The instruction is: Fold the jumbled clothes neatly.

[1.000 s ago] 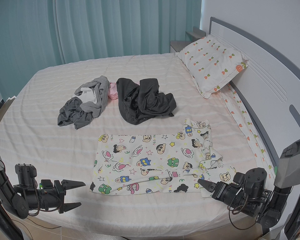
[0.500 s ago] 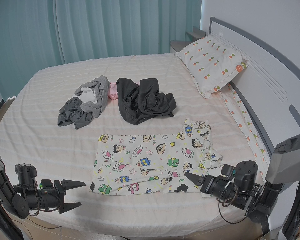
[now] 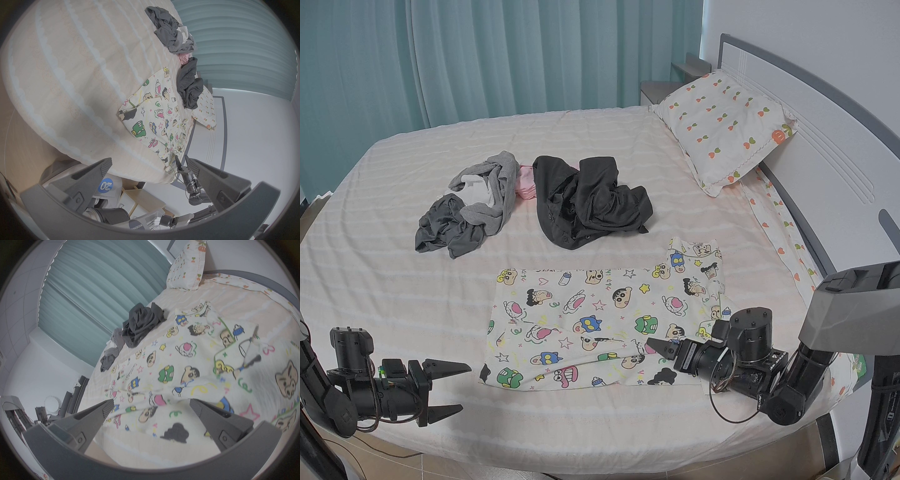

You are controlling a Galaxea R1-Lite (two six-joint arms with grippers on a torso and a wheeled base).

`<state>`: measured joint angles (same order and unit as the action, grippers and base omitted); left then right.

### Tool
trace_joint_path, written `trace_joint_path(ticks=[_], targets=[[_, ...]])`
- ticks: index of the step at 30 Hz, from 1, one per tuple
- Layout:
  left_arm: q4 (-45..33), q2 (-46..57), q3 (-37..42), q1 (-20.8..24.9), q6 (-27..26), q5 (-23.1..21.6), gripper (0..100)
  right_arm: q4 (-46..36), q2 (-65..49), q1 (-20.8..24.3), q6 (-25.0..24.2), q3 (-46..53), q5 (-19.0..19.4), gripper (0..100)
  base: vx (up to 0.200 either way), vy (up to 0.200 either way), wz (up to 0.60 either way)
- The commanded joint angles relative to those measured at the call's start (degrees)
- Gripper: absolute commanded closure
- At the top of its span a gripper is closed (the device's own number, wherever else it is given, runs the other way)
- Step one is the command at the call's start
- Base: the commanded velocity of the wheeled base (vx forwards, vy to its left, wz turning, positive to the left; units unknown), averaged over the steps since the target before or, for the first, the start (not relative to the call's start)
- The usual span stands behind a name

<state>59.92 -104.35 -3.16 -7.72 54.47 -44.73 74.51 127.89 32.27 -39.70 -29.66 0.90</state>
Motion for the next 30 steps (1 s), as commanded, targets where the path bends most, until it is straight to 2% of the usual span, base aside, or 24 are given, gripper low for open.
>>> trace_joint_path(ticks=[1, 4, 7, 10, 14, 23, 28, 30], targets=[[0.0, 0.0, 0.0, 0.0, 0.0, 0.0, 0, 0.0, 1.6, -2.6, 0.0, -3.5, -0.1, 0, 0.0, 0.0, 0.0], [0.0, 0.0, 0.0, 0.0, 0.0, 0.0, 0, 0.2, 0.6, -3.2, -0.4, -3.0, 0.2, 0, 0.0, 0.0, 0.0], [0.0, 0.0, 0.0, 0.0, 0.0, 0.0, 0, -0.1, -3.4, -2.6, -2.7, -0.4, 0.9, 0, 0.0, 0.0, 0.0], [0.1, 0.0, 0.0, 0.6, -0.7, 0.0, 0, 0.0, -10.8, -1.1, -5.5, 4.8, 2.3, 0, 0.0, 0.0, 0.0], [0.1, 0.0, 0.2, 1.3, -2.2, 0.5, 0, 0.1, -21.1, -0.3, -6.2, 13.3, 3.4, 0, 0.0, 0.0, 0.0], [0.1, 0.6, 0.4, 1.8, -2.3, 0.6, 0, 0.3, -36.0, -4.0, -7.5, 24.5, 3.1, 0, 0.0, 0.0, 0.0], [0.4, 1.0, 2.9, 1.8, -5.4, 0.8, 0, 0.4, -43.3, -5.1, -7.8, 29.4, 5.4, 0, 0.2, 0.0, 0.0], [0.4, 2.0, 2.9, 1.8, -5.5, 1.7, 0, -0.5, -45.2, -5.8, -7.5, 29.7, 6.9, 0, 0.0, 0.0, 0.0]])
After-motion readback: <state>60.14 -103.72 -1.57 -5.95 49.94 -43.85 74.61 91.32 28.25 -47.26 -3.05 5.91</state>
